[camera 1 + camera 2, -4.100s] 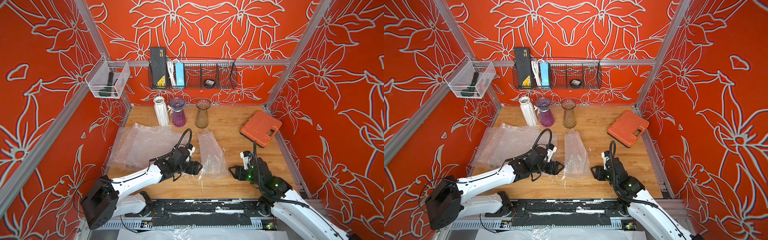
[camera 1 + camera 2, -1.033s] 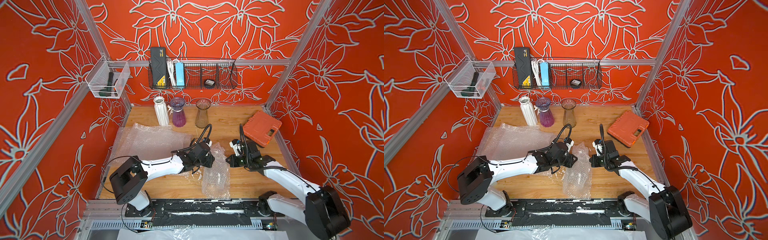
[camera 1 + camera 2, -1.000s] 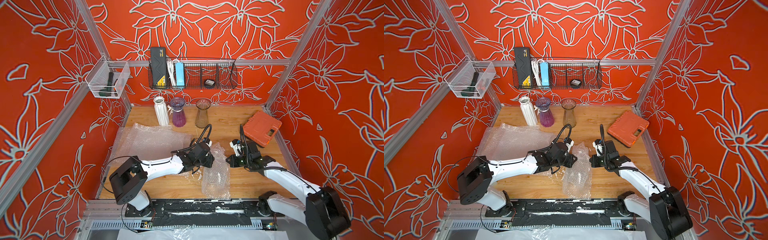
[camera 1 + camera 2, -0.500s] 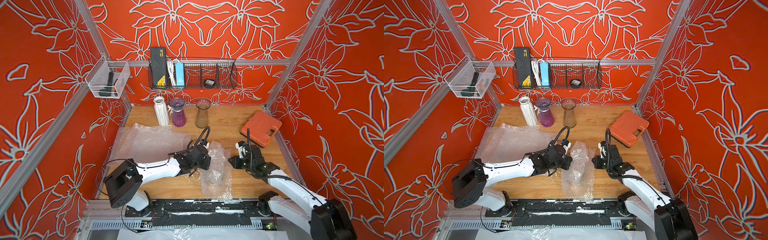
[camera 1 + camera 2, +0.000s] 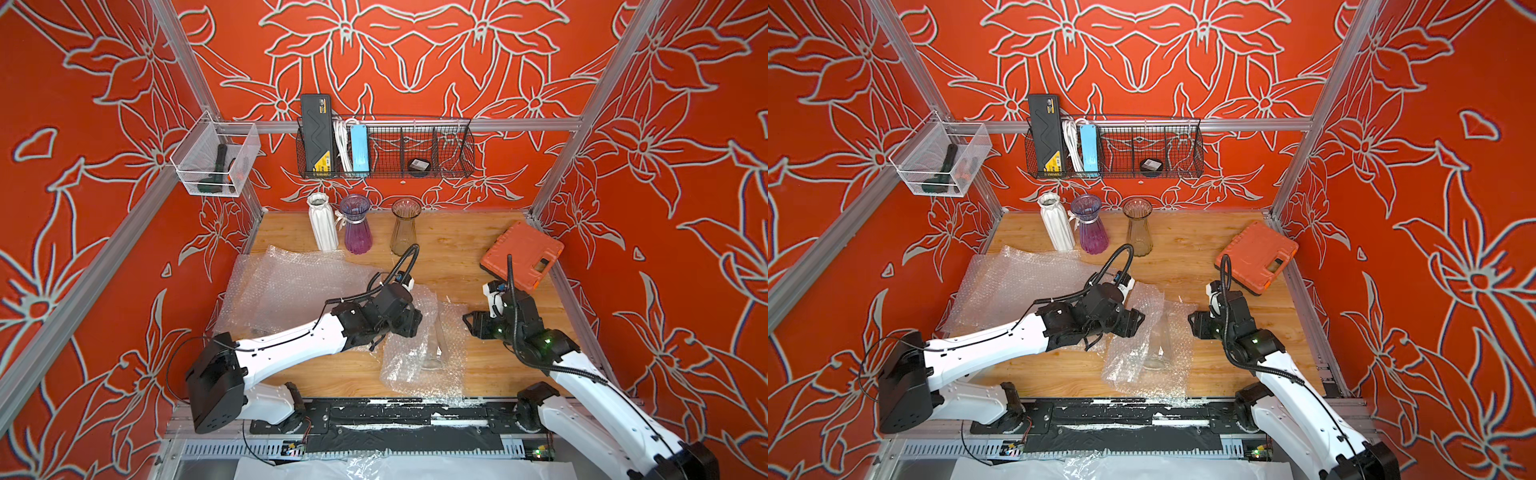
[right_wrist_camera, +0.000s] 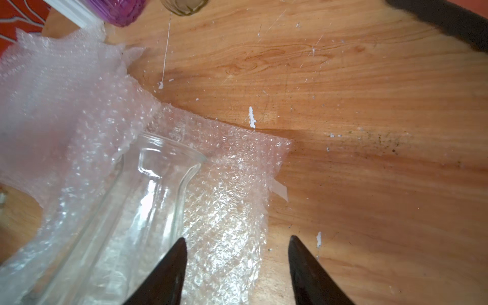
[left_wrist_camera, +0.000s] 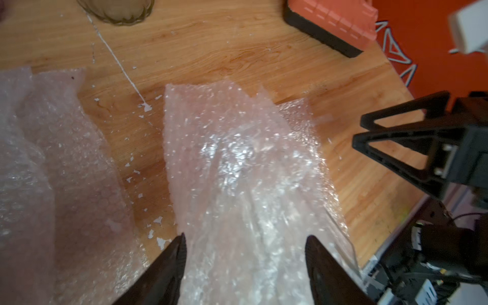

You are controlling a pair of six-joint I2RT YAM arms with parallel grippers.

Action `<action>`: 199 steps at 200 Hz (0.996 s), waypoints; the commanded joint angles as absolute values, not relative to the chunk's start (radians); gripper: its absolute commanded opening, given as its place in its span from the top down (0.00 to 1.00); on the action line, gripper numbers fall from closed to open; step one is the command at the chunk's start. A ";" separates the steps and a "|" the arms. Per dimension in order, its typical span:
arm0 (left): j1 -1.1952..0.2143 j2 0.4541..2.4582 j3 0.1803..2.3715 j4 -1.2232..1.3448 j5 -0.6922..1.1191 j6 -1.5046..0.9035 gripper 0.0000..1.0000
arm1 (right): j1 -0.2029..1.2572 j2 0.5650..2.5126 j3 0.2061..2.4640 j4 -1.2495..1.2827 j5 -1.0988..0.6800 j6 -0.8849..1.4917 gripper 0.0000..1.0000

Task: Unwrap the vase from the bubble wrap
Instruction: Unwrap the bubble wrap at the center of the board.

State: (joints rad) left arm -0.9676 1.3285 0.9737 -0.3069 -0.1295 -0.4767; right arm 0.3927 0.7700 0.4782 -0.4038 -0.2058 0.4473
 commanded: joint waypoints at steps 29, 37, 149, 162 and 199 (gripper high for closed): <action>-1.096 1.339 1.052 -0.315 -0.064 -0.531 0.30 | 0.394 0.779 0.512 -0.482 -0.220 0.433 0.21; -1.103 1.342 1.044 -0.275 -0.016 -0.550 0.30 | 0.394 0.772 0.509 -0.481 -0.217 0.433 0.20; -0.890 1.327 0.888 -0.151 0.107 -0.574 0.25 | 0.394 0.809 0.531 -0.462 -0.337 0.404 0.02; -0.884 1.327 0.894 -0.165 0.086 -0.560 0.20 | 0.396 0.834 0.550 -0.458 -0.372 0.397 0.02; -0.832 1.295 0.806 -0.122 0.083 -0.565 0.16 | 0.438 0.953 0.644 -0.503 -0.401 0.367 0.02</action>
State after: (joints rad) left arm -0.8719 1.3403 0.8623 -0.1574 0.0883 -0.5709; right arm 0.4015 0.9001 0.5690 -0.4736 -0.3630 0.4046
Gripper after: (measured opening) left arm 0.844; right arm 0.982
